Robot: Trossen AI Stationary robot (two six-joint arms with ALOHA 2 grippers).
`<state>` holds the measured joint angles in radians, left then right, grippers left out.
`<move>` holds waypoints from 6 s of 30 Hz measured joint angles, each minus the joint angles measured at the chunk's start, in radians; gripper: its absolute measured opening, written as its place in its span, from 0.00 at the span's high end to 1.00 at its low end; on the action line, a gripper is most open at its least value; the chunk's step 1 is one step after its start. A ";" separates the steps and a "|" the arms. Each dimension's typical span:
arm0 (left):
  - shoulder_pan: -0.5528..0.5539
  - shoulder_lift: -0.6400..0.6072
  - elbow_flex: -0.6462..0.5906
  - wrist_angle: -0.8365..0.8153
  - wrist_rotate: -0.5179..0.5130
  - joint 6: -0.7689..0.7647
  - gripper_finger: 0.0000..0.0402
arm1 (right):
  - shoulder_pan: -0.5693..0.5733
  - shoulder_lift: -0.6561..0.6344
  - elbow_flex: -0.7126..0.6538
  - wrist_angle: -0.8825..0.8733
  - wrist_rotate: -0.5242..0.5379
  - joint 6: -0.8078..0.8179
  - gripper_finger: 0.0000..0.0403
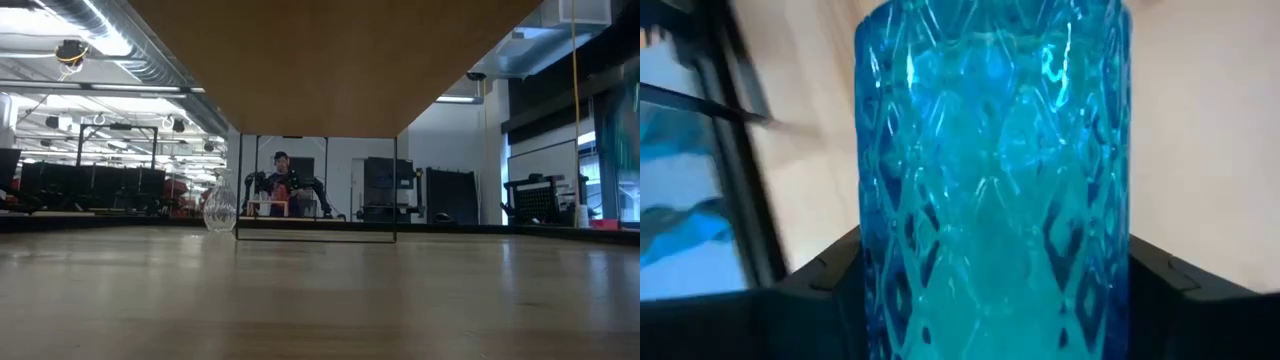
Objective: Sort vases onto shelf
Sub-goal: Put the blue vase on the shelf aligned with the other blue vases
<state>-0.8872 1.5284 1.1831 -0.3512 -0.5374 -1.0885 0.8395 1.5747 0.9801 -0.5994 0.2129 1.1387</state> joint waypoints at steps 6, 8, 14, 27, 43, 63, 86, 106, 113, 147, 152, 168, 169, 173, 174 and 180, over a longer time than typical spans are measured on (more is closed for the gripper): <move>-0.005 0.000 0.000 0.009 0.002 0.051 1.00 | 0.072 -0.110 0.196 -0.300 0.209 0.060 0.37; -0.002 -0.002 0.000 0.021 0.000 0.067 1.00 | 0.094 -0.139 0.266 -0.381 0.305 0.070 0.37; 0.017 -0.035 0.000 0.141 0.002 0.153 1.00 | 0.117 -0.180 0.458 -0.433 0.565 -0.005 0.37; 0.094 -0.246 0.000 0.759 -0.051 0.688 1.00 | 0.031 -0.179 0.580 -0.087 0.710 -0.472 0.37; 0.335 -0.267 0.035 0.795 0.158 1.114 1.00 | -0.234 -0.178 0.580 0.368 0.371 -0.613 0.37; 0.589 -0.255 0.099 0.783 0.001 1.516 0.97 | -0.352 -0.178 0.580 0.590 0.238 -0.541 0.37; 0.634 -0.153 0.137 1.362 0.139 2.222 0.42 | -0.388 -0.178 0.580 0.597 0.228 -0.488 0.37; 0.447 -0.155 0.138 1.477 0.154 2.056 0.45 | -0.388 -0.170 0.580 0.585 0.288 -0.446 0.37; 0.500 -0.155 0.140 1.470 0.071 2.008 0.40 | -0.388 -0.143 0.580 0.601 0.315 -0.444 0.37; 0.443 -0.045 0.245 0.732 -0.073 2.728 0.18 | -0.400 -0.128 0.578 0.478 0.141 0.190 0.37; 0.384 -0.042 0.243 0.720 -0.272 2.722 0.18 | -0.403 -0.131 0.578 0.423 0.108 0.250 0.37; 0.316 -0.026 0.240 0.477 -0.305 2.731 0.18 | -0.401 -0.143 0.582 0.390 0.034 0.416 0.37; 0.321 -0.022 0.240 0.479 -0.308 2.732 0.18 | -0.401 -0.140 0.582 0.392 0.033 0.434 0.37; 0.344 -0.013 0.240 0.484 -0.325 2.741 0.18 | -0.401 -0.128 0.580 0.389 0.027 0.495 0.37; 0.349 -0.013 0.240 0.487 -0.328 2.741 0.18 | -0.401 -0.127 0.580 0.387 0.026 0.502 0.37; 0.355 -0.013 0.241 0.522 -0.342 2.727 0.18 | -0.401 -0.114 0.580 0.381 0.010 0.509 0.37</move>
<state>-0.5320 1.5149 1.4246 0.1705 -0.8793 1.6388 0.4381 1.4605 1.5597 -0.2179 0.2230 1.6478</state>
